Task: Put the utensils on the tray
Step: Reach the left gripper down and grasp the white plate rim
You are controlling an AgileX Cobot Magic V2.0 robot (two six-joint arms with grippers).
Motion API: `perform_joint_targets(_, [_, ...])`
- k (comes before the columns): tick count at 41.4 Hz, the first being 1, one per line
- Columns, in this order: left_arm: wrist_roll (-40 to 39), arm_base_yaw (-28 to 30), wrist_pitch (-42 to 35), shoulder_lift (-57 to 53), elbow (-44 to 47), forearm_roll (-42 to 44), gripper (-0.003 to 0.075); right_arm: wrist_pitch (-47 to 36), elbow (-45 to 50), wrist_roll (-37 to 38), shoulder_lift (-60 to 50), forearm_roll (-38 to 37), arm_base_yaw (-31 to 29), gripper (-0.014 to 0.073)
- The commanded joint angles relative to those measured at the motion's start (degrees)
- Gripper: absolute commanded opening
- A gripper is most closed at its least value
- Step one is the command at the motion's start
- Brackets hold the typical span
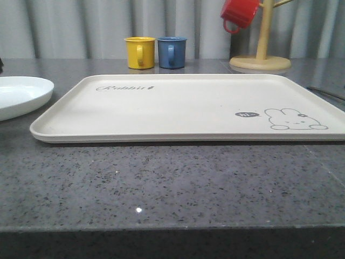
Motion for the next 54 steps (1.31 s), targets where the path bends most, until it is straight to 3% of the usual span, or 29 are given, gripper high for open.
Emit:
perform_joint_targets(1, [0.0, -1.3, 1.3, 3.4, -4.5, 0.4, 0.0622, -5.1, -2.0, -0.2, 1.0, 0.0, -0.1, 0.0603])
perform_joint_targets(11, [0.0, -1.5, 2.6, 12.2, -9.0, 1.4, 0.0465, -5.1, -2.0, -0.2, 1.0, 0.0, -0.1, 0.0603])
perform_joint_targets(27, [0.0, -1.5, 2.5, 15.5, -9.3, 1.4, 0.0279, -5.1, -2.0, -0.2, 1.0, 0.0, -0.1, 0.0603])
perform_joint_targets(32, [0.0, -1.5, 2.8, 15.5, -9.3, 1.8, 0.0178, -5.1, -2.0, -0.2, 1.0, 0.0, -0.1, 0.0603])
perform_joint_targets(38, [0.0, -1.5, 3.0, 15.5, -9.3, 3.4, -0.002, -5.1, -2.0, -0.2, 1.0, 0.0, -0.1, 0.0603])
perform_joint_targets(46, [-1.0, -2.5, 2.6, 14.6, -10.4, 7.0, -0.0019, -5.1, -2.0, -0.2, 1.0, 0.0, -0.1, 0.0603])
perform_joint_targets(54, [-5.1, -7.7, 5.6, 12.9, -17.7, 13.6, -0.0019, -5.1, -2.0, -0.2, 1.0, 0.0, -0.1, 0.0603])
